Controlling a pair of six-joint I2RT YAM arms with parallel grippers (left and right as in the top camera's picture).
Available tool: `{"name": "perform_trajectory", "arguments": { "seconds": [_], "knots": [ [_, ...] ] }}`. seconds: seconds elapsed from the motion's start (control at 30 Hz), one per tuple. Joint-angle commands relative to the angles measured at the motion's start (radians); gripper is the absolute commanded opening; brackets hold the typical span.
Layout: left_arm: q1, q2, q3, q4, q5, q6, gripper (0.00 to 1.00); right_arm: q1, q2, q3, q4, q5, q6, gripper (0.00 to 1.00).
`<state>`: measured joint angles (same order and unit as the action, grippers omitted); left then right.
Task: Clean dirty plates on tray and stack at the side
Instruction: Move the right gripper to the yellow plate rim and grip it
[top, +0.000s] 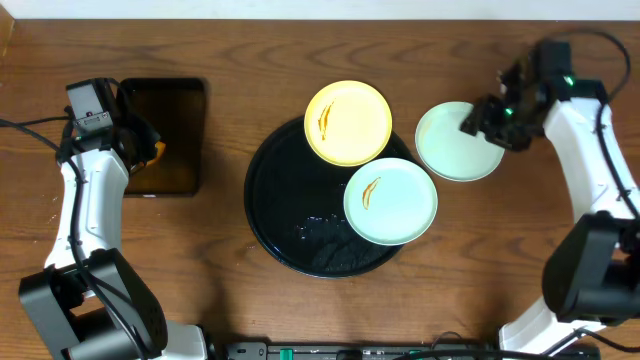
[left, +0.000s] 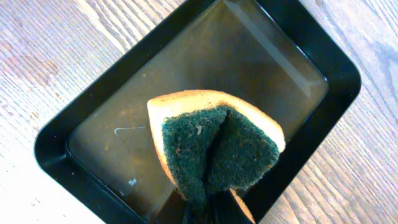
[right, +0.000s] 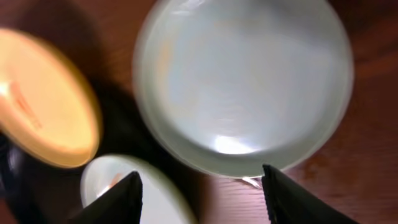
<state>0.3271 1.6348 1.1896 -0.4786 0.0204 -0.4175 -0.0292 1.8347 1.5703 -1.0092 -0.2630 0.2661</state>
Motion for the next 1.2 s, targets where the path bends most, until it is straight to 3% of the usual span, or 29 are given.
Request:
{"name": "perform_trajectory", "arguments": {
  "seconds": [0.0,0.1,0.17,0.3,0.33,0.4,0.53,0.7,0.97,1.17],
  "knots": [
    [0.003,0.013,0.005,-0.002,-0.005,0.014,0.08,0.106,0.002,0.149,-0.111,0.115,-0.053,0.62],
    [0.003,0.013,0.005,-0.002,-0.005,0.014,0.07,0.187,0.06,0.285,-0.246,0.148,-0.073,0.63],
    [0.003,0.013,0.005,-0.002,-0.005,0.014,0.08,0.224,0.076,0.307,-0.216,0.146,-0.072,0.66],
    [0.003,0.013,0.005,-0.011,-0.005,0.014,0.08,0.3,0.077,0.305,-0.1,0.108,-0.072,0.97],
    [0.003,0.013,0.005,-0.013,-0.005,0.014,0.08,0.317,0.078,0.3,-0.069,0.109,-0.071,0.98],
    [0.003,0.013,0.005,-0.013,-0.005,0.014,0.08,0.349,0.082,0.28,-0.014,0.138,-0.039,0.92],
    [0.003,0.013,0.005,-0.009,-0.005,0.014,0.08,0.397,0.112,0.233,0.009,0.319,0.218,0.69],
    [0.003,0.013,0.005,-0.009,-0.005,0.014,0.08,0.423,0.198,0.199,0.009,0.362,0.382,0.61],
    [0.003,0.013,0.005,-0.01,-0.005,0.014,0.08,0.443,0.338,0.199,0.019,0.277,0.412,0.6],
    [0.003,0.013,0.005,-0.01,-0.005,0.014,0.08,0.443,0.394,0.199,0.028,0.257,0.418,0.49]
  ]
}}
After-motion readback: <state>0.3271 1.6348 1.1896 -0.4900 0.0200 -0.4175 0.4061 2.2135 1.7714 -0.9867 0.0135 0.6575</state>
